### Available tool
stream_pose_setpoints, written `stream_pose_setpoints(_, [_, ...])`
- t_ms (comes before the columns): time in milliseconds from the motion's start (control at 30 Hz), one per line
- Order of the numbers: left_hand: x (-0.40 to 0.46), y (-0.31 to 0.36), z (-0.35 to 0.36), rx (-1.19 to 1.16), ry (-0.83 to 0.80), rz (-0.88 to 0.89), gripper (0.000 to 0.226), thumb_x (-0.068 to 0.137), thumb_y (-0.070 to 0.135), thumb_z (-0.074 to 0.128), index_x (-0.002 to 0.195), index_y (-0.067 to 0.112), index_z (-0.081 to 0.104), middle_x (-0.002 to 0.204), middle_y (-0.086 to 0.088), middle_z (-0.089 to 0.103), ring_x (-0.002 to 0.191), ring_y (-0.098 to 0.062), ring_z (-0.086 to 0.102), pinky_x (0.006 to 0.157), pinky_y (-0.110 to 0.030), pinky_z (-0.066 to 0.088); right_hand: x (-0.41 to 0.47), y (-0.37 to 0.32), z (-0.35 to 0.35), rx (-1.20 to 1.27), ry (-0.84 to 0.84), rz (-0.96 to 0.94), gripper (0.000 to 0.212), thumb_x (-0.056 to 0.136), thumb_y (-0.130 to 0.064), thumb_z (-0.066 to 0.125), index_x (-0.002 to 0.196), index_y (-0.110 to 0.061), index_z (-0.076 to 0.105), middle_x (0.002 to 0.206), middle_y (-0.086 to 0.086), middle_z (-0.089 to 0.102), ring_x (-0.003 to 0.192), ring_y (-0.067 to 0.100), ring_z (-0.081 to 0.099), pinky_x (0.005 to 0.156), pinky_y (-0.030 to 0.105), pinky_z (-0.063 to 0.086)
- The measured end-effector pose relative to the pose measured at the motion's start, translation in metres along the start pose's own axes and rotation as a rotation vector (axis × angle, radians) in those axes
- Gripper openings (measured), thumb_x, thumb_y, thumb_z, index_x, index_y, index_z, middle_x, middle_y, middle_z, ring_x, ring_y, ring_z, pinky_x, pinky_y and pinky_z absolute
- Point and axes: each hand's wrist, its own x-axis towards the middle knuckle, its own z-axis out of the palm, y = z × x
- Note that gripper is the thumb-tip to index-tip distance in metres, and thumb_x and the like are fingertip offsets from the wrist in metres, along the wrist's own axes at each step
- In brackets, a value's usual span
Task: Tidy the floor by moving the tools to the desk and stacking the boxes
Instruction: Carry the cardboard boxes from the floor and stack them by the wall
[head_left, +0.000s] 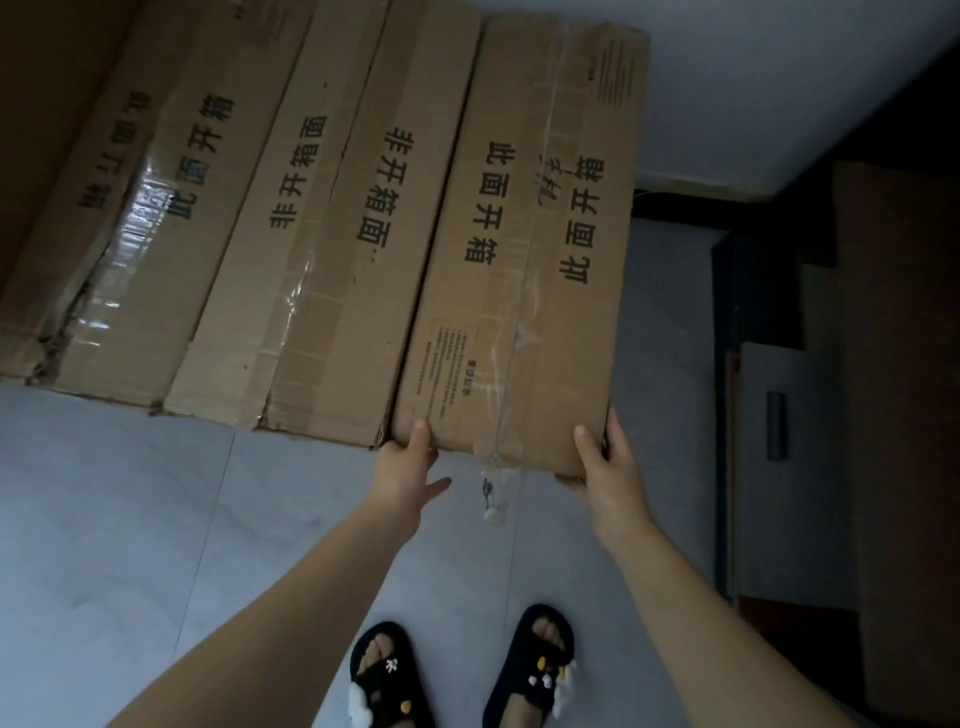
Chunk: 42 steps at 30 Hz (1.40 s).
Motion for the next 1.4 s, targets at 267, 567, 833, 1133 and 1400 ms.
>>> stream_pose_setpoints(267, [-0.064, 0.019, -0.028, 0.249, -0.047, 0.032, 0.054, 0.097, 0.032, 0.048, 0.145, 0.015, 0.03, 0.14, -0.011, 0.045, 0.114, -0.02, 0.051, 0.091, -0.04, 0.047, -0.029, -0.042, -0.013, -0.394, -0.11, 0.033, 0.071, 0.092, -0.038, 0.055, 0.15, -0.032, 0.015, 0.153, -0.009, 0.028, 0.14, 0.014, 0.029, 0.115, 0.039, 0.026])
stream_pose_setpoints(567, [-0.289, 0.095, -0.084, 0.653, -0.216, 0.514, 0.047, 0.093, 0.029, 0.053, 0.138, 0.03, 0.041, 0.12, 0.01, 0.061, 0.109, 0.0, 0.057, 0.096, -0.027, 0.045, -0.238, -0.198, -0.038, -0.668, -0.364, -0.305, 0.07, 0.088, -0.046, 0.05, 0.144, -0.042, 0.008, 0.15, -0.02, 0.018, 0.132, -0.011, 0.015, 0.095, -0.006, 0.009])
stream_pose_setpoints(833, [-0.448, 0.076, -0.139, 0.738, -0.312, 0.823, 0.045, 0.082, 0.056, 0.054, 0.126, 0.047, 0.044, 0.114, 0.028, 0.06, 0.11, 0.007, 0.055, 0.095, -0.012, 0.043, -0.406, -0.216, -0.102, -0.666, -0.35, -0.421, 0.068, 0.082, -0.068, 0.046, 0.136, -0.064, 0.006, 0.148, -0.033, 0.023, 0.134, -0.017, 0.017, 0.105, 0.009, 0.019])
stream_pose_setpoints(1133, [-0.451, 0.052, -0.149, 0.65, -0.462, 0.827, 0.038, 0.079, 0.05, 0.064, 0.11, 0.067, 0.05, 0.108, 0.024, 0.065, 0.106, -0.001, 0.062, 0.091, -0.02, 0.048, -0.491, -0.162, -0.081, -0.296, 0.04, -0.327, 0.081, 0.057, -0.091, 0.047, 0.128, -0.07, 0.016, 0.132, -0.045, 0.036, 0.126, -0.015, 0.037, 0.095, 0.012, 0.036])
stream_pose_setpoints(1400, [-0.414, 0.104, -0.168, 0.891, -0.86, 0.823, 0.046, 0.074, 0.028, 0.057, 0.118, 0.038, 0.05, 0.102, 0.024, 0.067, 0.103, 0.001, 0.062, 0.092, -0.03, 0.049, -0.55, -0.116, 0.023, 0.008, 0.55, -0.326, 0.086, 0.056, -0.089, 0.052, 0.134, -0.06, 0.03, 0.127, -0.042, 0.045, 0.12, -0.013, 0.046, 0.096, 0.016, 0.045])
